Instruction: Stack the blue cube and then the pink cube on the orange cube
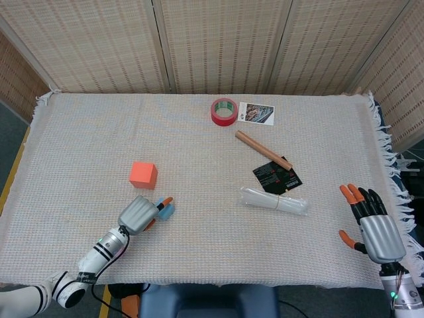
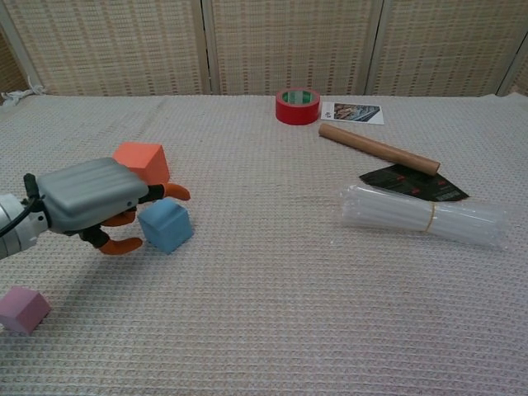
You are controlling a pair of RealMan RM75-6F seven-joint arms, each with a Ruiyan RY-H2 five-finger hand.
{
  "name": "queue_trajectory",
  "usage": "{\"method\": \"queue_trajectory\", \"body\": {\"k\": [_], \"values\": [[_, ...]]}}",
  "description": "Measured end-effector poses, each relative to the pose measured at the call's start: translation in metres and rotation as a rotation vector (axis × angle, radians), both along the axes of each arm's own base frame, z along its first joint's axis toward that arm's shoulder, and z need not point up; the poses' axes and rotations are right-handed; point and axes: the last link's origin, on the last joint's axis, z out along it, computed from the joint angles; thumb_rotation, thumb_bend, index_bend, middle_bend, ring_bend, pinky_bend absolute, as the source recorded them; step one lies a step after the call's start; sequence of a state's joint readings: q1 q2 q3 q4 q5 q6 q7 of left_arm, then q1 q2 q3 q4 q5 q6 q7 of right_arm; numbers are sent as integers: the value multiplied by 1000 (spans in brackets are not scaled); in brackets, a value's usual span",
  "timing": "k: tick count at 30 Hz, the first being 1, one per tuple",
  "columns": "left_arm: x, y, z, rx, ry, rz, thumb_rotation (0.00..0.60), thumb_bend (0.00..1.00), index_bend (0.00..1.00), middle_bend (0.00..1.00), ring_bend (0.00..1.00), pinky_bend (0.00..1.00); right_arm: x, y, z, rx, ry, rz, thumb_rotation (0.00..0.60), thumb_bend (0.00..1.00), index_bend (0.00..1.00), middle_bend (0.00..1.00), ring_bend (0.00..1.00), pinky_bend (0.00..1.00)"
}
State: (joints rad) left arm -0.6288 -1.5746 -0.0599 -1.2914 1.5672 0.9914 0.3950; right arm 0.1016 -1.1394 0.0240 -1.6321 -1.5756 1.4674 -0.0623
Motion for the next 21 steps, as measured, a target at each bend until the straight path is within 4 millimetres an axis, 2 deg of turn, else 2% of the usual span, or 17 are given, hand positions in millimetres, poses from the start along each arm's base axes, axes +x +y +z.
{"method": "queue_trajectory", "body": {"k": [2,7,11,19,21], "values": [[0,1,-1,2,-1,1,600,348,219,1000,1000,1000,0,0,1,1,0,-2,600,154,0,0,0,0],[-2,4,-3,7,-17,5,600,348,424,1000,1000,1000,0,0,1,3,0,-4,600,155,0,0,0,0],[0,4,-2,7,-59,-2,600,353,530,1000,1000,1000,0,0,1,3,1,-5,600,155,0,0,0,0],[3,-2,13,2,-166,12,600,354,526,1000,1000,1000,-1,1,0,19,9,-6,600,155,0,0,0,0],[1,-3,22,-1,-193,47,600,354,538,1000,1000,1000,-1,1,0,27,14,-7,600,155,0,0,0,0]]}}
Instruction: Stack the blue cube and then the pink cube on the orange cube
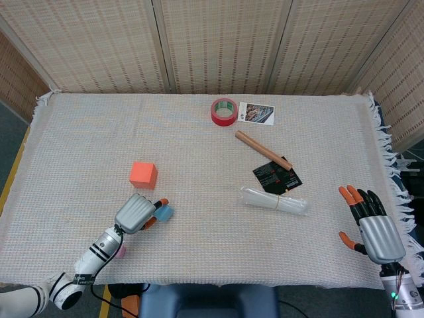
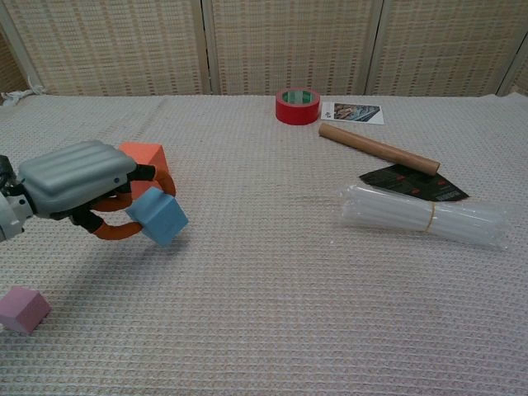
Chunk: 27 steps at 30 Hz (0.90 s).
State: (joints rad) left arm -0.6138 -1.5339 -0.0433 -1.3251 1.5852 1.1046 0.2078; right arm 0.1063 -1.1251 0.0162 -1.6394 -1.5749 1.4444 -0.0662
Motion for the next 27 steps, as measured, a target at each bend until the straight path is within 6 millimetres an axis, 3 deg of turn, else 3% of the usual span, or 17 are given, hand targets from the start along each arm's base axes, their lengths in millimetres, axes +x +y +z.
{"method": "queue_trajectory", "body": {"k": [7,16,21,27], "values": [[4,-4,43,26,-173,193,600,344,635,1000,1000,1000,2,1,-1,5,4,-1,600,155,0,0,0,0],[10,11,94,111,-334,414,600,349,637,1000,1000,1000,2,2,0,2,-3,-1,600,155,0,0,0,0],[14,20,103,139,-273,431,600,350,635,1000,1000,1000,2,2,-1,11,-1,-2,600,155,0,0,0,0],[18,38,95,202,-160,384,600,349,638,1000,1000,1000,3,3,0,8,-4,-2,600,155,0,0,0,0]]}}
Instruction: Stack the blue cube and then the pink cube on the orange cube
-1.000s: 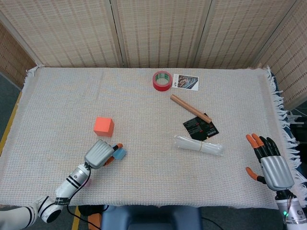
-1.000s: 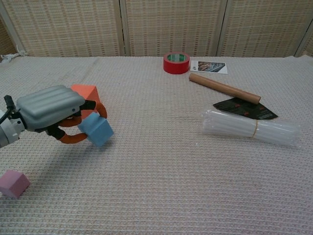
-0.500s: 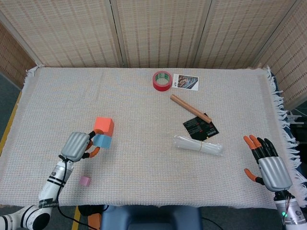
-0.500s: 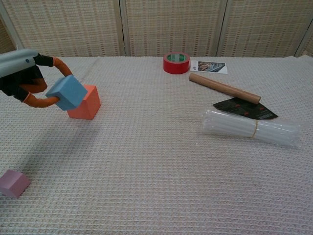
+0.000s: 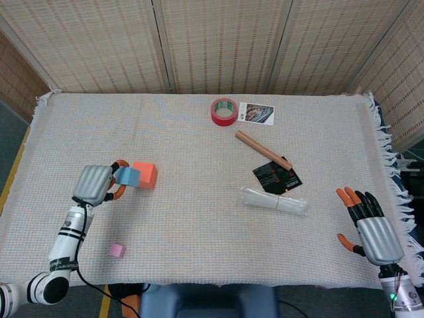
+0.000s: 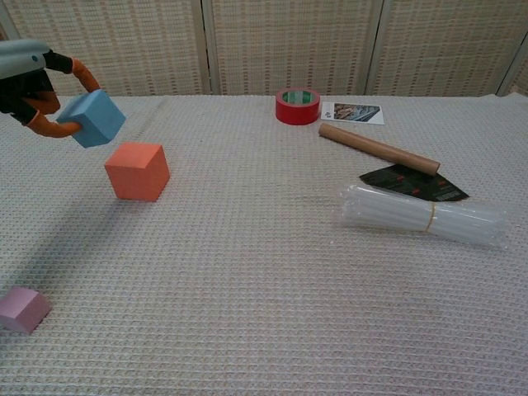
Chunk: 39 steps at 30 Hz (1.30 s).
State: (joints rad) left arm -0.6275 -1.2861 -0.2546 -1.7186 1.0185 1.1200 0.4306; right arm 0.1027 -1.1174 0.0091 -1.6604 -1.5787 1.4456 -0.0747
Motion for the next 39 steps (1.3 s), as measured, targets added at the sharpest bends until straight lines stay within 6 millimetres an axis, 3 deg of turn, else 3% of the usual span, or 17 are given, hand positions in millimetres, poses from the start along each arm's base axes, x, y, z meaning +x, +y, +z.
{"method": "queue_trajectory", "body": {"k": [21,39], "values": [[6,43,-34,15,48,86,600,354,647,1000,1000,1000,-2,-2,1,-7,0,-6,600,155,0,0,0,0],[12,43,-53,48,206,53,600,354,653,1000,1000,1000,-2,-2,2,-8,0,-10,600,155,0,0,0,0]]}}
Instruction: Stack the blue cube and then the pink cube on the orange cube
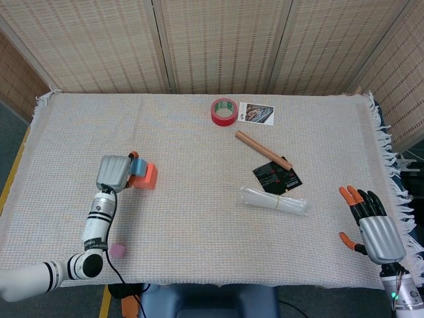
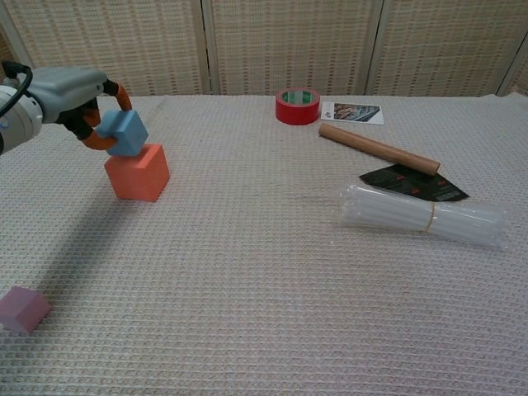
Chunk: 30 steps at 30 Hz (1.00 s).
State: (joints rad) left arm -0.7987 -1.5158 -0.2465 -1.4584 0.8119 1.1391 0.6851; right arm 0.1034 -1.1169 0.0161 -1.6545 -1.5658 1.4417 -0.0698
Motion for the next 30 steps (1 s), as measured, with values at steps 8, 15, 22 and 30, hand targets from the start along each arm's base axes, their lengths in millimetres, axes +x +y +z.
{"method": "queue_trajectory", "body": {"k": [8,15,22,30], "values": [[3,-4,-9,-14,26,-11,600,355,649,1000,1000,1000,0,0,1,1,-2,0,600,154,0,0,0,0],[2,-4,-10,-18,35,-10,600,354,618,1000,1000,1000,0,1,1,1,-1,1,600,155,0,0,0,0],[0,-4,-8,-26,42,-7,600,354,484,1000,1000,1000,0,0,1,0,1,-1,600,154,0,0,0,0],[1,-4,-7,-37,37,-10,600,354,311,1000,1000,1000,0,1,1,0,3,-3,600,155,0,0,0,0]]}}
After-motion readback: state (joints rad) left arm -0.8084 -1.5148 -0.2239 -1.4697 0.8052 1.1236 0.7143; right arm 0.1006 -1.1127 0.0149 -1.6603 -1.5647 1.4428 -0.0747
